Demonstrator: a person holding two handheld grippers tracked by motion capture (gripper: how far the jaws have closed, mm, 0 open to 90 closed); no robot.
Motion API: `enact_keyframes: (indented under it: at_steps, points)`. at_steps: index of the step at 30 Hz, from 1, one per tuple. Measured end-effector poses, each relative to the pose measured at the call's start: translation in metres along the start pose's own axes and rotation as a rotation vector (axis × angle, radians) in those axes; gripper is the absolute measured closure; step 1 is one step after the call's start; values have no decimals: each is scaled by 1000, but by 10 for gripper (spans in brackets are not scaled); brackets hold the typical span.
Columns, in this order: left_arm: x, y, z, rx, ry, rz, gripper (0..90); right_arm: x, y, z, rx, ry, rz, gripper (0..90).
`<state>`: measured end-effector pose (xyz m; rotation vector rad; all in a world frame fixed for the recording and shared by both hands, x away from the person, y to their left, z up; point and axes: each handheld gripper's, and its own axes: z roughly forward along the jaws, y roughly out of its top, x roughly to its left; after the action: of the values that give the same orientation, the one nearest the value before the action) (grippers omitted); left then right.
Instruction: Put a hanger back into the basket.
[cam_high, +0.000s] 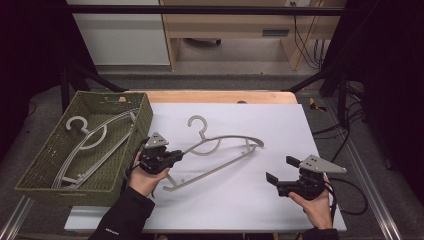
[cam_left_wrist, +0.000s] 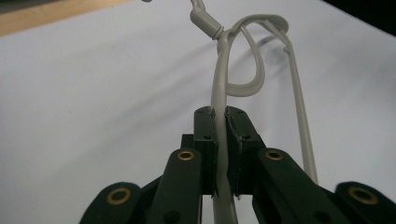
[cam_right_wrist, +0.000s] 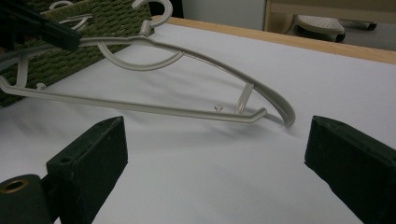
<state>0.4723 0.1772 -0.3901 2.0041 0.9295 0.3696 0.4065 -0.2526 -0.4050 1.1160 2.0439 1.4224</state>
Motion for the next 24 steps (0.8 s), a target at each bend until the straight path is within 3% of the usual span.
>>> enact_keyframes:
  at_steps: [6,10,16,24]
  points:
    - [3,10,-26,-84,1,-5,836,0,1,-2,-7,-1,0,61]
    - [7,17,-45,-141,25,-8,835,-1,1,-2,-9,-3,-2,62]
    - [15,24,-67,-176,44,-2,835,-1,1,-2,-6,-5,-4,62]
    - [30,35,-98,-216,111,4,835,-2,1,-3,-10,-7,-3,61]
